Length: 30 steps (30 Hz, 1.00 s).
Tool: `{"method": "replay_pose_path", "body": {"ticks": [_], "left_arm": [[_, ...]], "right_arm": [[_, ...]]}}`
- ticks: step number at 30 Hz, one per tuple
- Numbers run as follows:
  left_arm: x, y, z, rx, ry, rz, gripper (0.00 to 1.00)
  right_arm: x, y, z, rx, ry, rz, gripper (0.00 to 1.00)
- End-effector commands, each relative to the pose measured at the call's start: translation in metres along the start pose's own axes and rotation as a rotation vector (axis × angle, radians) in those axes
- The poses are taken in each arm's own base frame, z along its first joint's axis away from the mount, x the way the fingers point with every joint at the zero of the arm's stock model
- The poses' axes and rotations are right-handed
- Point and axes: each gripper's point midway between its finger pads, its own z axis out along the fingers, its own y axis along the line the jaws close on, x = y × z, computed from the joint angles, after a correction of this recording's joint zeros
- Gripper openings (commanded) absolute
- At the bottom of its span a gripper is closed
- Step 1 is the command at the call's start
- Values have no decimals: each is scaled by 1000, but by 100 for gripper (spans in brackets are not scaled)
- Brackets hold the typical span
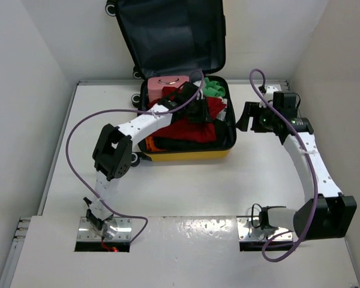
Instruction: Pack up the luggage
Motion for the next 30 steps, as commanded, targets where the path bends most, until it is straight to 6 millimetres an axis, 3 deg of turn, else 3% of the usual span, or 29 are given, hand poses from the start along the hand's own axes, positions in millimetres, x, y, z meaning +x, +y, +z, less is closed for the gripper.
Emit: {"method": "replay_pose_path", "body": {"ticks": [1, 3, 5, 6, 7, 10, 12, 13, 14, 17, 18, 19, 20, 21, 22, 24, 25, 26, 28, 29, 30], "left_arm": [[-25, 16, -17, -2, -59, 1, 38], [-33, 14, -27, 16, -85, 38, 52], [-42, 13, -42, 42, -127, 146, 63], [-62, -4, -66, 73, -214, 192, 76], [-69, -6, -77, 93, -242, 237, 81], [-94, -26, -126, 191, -326, 313, 88], [-112, -25, -153, 240, -360, 348, 88], [-125, -27, -177, 239, -411, 355, 88], [-146, -6, -194, 175, -473, 324, 88], [-184, 35, -229, 41, -586, 305, 88], [-205, 69, -247, -63, -647, 286, 88], [-218, 83, -260, -118, -688, 284, 86], [-226, 104, -262, -170, -702, 260, 80], [-244, 137, -266, -230, -730, 233, 74], [-254, 152, -267, -243, -743, 228, 60], [-278, 178, -274, -235, -795, 184, 55], [-282, 199, -257, -229, -785, 159, 55], [-298, 199, -262, -191, -858, 160, 53], [-312, 209, -260, -152, -917, 155, 55], [-320, 214, -248, -106, -952, 157, 57], [-329, 207, -247, -62, -966, 177, 59]], "right_arm": [[-23, 9, -2, -42, -58, -1, 75], [-26, 12, 3, -59, -68, 3, 75], [-36, 15, 7, -76, -106, -3, 68], [-42, 16, 9, -82, -128, 4, 65], [-43, 19, 14, -91, -129, -2, 63], [-57, 27, 23, -103, -163, -5, 58], [-65, 27, 28, -95, -187, 10, 58], [-70, 28, 30, -99, -193, 28, 60], [-71, 30, 32, -103, -191, 46, 64], [-79, 32, 37, -122, -198, 79, 66], [-78, 36, 37, -139, -193, 88, 67], [-79, 36, 39, -144, -198, 92, 67], [-78, 37, 39, -146, -193, 97, 69], [-77, 36, 40, -146, -189, 97, 69], [-76, 37, 39, -147, -186, 101, 69], [-75, 35, 40, -143, -184, 96, 69], [-76, 33, 40, -138, -191, 104, 69], [-74, 32, 39, -136, -186, 88, 69], [-72, 31, 41, -136, -182, 76, 69], [-71, 31, 42, -137, -174, 75, 69], [-69, 29, 44, -129, -168, 74, 69]]}}
